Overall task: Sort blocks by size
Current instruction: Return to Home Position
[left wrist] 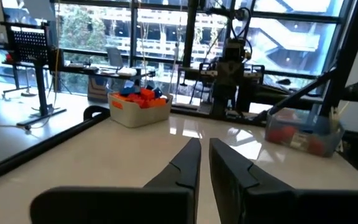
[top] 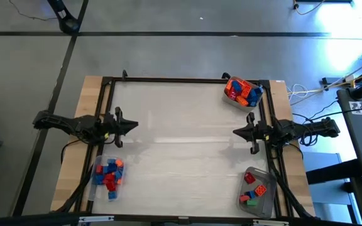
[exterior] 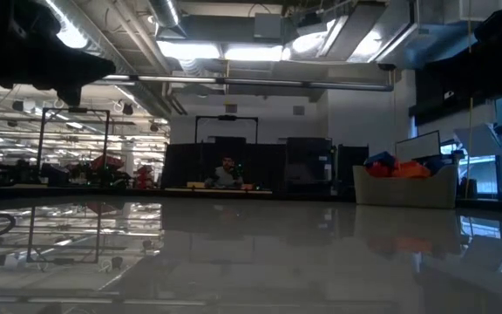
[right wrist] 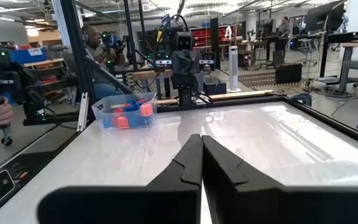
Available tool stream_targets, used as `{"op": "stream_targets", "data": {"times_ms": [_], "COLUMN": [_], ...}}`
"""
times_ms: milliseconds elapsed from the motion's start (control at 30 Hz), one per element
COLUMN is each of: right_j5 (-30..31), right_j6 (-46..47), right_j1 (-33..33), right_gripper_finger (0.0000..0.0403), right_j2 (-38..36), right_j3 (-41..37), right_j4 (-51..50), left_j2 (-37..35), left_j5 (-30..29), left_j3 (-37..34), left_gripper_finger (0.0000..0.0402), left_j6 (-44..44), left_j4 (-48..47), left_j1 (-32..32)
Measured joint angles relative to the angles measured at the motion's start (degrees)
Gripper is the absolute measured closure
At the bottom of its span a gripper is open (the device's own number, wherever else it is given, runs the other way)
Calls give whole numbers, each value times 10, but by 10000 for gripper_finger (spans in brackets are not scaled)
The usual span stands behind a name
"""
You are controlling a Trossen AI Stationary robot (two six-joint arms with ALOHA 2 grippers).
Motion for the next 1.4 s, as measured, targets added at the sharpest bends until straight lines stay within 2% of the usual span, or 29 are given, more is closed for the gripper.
{"op": "stream_targets", "data": {"times_ms": [233, 1400], "right_j5": [0, 1], "right_j6": [0, 0], "right_j1": [0, 0], "right_gripper_finger": [393, 393], "right_j2": [0, 0], "right_j3": [0, -1], "right_j4": [1, 1], "left_j2": [6, 6], "left_j5": [-1, 0], "left_j3": [0, 0], "left_gripper_finger": [380, 380], "left_j6": [29, 29], "left_j4": [0, -1], "left_j1": [0, 0]}}
